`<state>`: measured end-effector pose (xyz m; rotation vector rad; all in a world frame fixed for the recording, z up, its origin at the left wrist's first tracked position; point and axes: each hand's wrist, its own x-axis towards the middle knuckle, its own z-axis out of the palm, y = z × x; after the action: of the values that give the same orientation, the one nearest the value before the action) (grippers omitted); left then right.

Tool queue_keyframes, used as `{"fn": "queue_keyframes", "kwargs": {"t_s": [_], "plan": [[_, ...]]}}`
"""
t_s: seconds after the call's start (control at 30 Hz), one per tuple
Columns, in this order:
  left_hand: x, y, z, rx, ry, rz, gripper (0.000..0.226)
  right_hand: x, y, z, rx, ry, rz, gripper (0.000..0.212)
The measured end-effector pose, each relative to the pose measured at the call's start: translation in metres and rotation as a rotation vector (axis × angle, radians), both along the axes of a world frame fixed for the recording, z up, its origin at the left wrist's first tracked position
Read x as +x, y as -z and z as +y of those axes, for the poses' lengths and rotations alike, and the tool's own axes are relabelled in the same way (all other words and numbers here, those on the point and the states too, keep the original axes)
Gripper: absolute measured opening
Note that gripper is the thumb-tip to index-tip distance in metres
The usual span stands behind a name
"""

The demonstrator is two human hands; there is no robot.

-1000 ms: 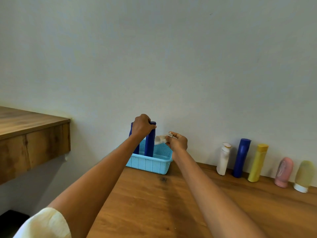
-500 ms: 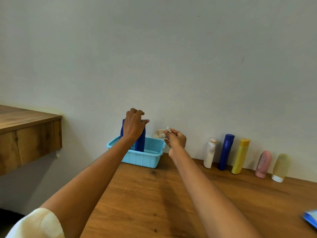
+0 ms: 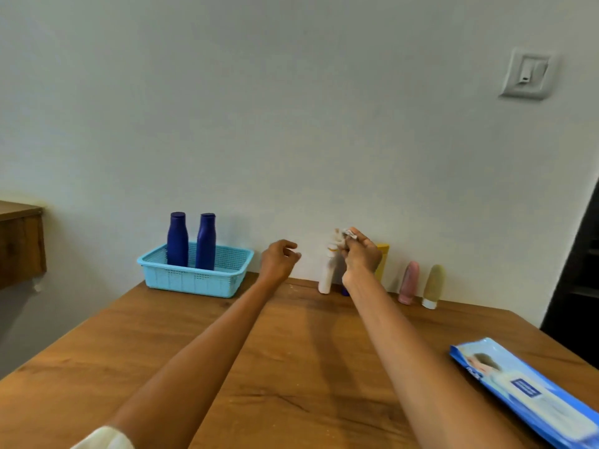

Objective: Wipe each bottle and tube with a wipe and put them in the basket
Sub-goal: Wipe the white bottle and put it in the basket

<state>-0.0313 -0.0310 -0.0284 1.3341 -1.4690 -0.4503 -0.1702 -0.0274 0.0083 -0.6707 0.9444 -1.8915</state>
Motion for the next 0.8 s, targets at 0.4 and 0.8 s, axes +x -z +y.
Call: {"fn": "queue_keyframes", "kwargs": {"t_s": [0.4,0.8], "plan": [[-0.078,-0.003,-0.069,0.01,0.009,-0.302,0.057,-0.055,-0.006,-0.023,-0.043,0.037,0.221,0.041],[-0.072,0.001,-0.051,-0.123,-0.072,0.044,0.024,-0.055,0.009,-0.004,-0.037,-0.08,-0.036,0.02]]}}
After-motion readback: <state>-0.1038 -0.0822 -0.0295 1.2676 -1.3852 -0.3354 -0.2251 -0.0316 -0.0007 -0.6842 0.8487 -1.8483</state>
